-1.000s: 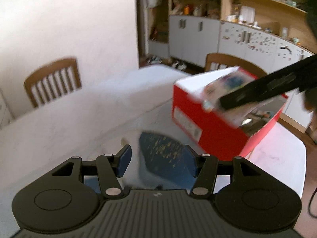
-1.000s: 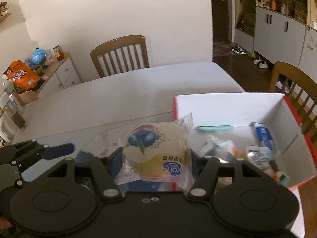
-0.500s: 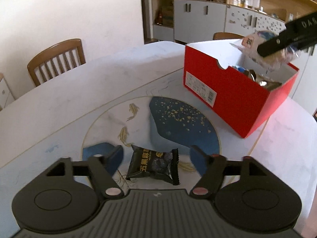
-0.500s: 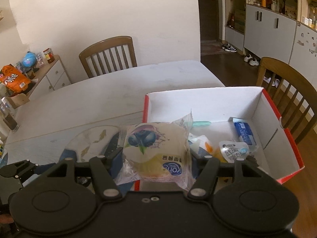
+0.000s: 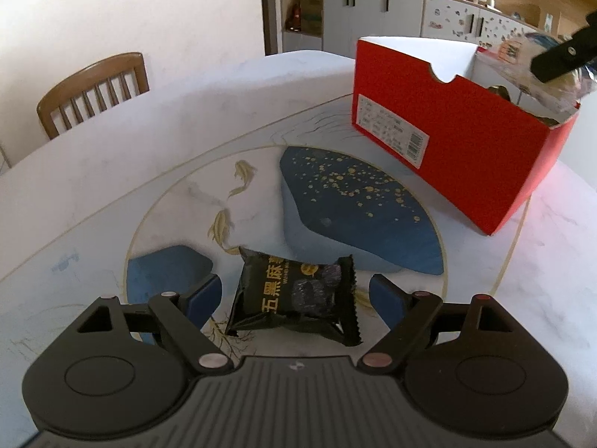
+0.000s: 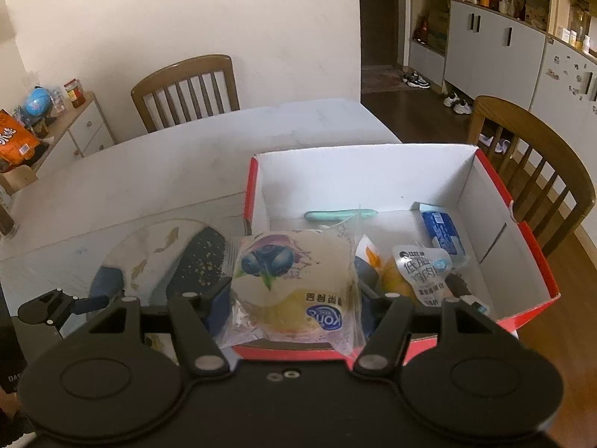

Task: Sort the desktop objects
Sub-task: 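Carry the black pack and cream bun with both tools into the red shoebox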

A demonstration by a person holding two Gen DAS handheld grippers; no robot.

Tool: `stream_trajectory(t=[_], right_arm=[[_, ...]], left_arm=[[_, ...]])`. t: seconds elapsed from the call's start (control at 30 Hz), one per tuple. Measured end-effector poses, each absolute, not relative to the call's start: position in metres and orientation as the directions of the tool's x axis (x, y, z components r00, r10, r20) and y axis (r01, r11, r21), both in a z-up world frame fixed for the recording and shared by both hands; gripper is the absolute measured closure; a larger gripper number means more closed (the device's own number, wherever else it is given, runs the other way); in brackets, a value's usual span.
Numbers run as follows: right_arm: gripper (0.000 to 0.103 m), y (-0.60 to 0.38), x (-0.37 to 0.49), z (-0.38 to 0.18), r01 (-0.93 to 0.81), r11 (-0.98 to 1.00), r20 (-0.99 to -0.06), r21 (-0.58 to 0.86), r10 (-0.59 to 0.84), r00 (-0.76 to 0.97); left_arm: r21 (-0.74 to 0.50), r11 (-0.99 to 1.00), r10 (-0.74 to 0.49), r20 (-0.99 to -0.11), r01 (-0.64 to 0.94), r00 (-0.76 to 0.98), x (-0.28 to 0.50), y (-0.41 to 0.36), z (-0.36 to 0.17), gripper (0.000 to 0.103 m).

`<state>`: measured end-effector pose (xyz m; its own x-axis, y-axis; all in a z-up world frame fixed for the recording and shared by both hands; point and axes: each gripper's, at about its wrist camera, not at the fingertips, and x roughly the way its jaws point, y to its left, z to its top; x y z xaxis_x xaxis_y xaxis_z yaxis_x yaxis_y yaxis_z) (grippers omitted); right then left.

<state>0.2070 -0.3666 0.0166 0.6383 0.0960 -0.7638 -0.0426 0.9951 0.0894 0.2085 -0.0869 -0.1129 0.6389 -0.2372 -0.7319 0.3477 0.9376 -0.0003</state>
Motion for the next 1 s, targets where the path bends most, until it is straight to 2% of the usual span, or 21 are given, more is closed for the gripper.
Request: stream_trajectory(t=[0.17, 0.23, 0.27, 0.47, 1.0], right_arm=[[0.038, -0.367, 0.208, 0.015, -0.037, 0.996, -0.766, 0.086, 0.090, 0.636], [0.038, -0.367, 0.209, 0.016, -0.035, 0.996, -0.766, 0.085, 0.088, 0.637], [0.038, -0.368, 0.210, 0.016, -0.035, 0.996, -0.766, 0.085, 0.088, 0.637], [0.038, -0.369, 0.214, 0.018, -0.036, 0.996, -0.763, 0.084, 0.087, 0.640], [0.038, -0.393, 0.221, 0.028, -0.030, 0.994, -0.745, 0.103, 0.097, 0.660]], left_arm=[[-0.005, 0.945, -0.227, -0.731, 0.328, 0.644, 0.211, -0.083, -0.116, 0.017], [-0.009, 0.943, -0.233, -0.731, 0.333, 0.641, 0.211, -0.083, -0.116, 0.025], [-0.006, 0.942, -0.232, -0.733, 0.335, 0.639, 0.212, -0.084, -0.117, 0.036], [-0.013, 0.946, -0.228, -0.736, 0.323, 0.638, 0.214, -0.084, -0.112, 0.051], [-0.073, 0.942, -0.285, -0.690, 0.328, 0.666, 0.213, -0.097, -0.059, 0.053]])
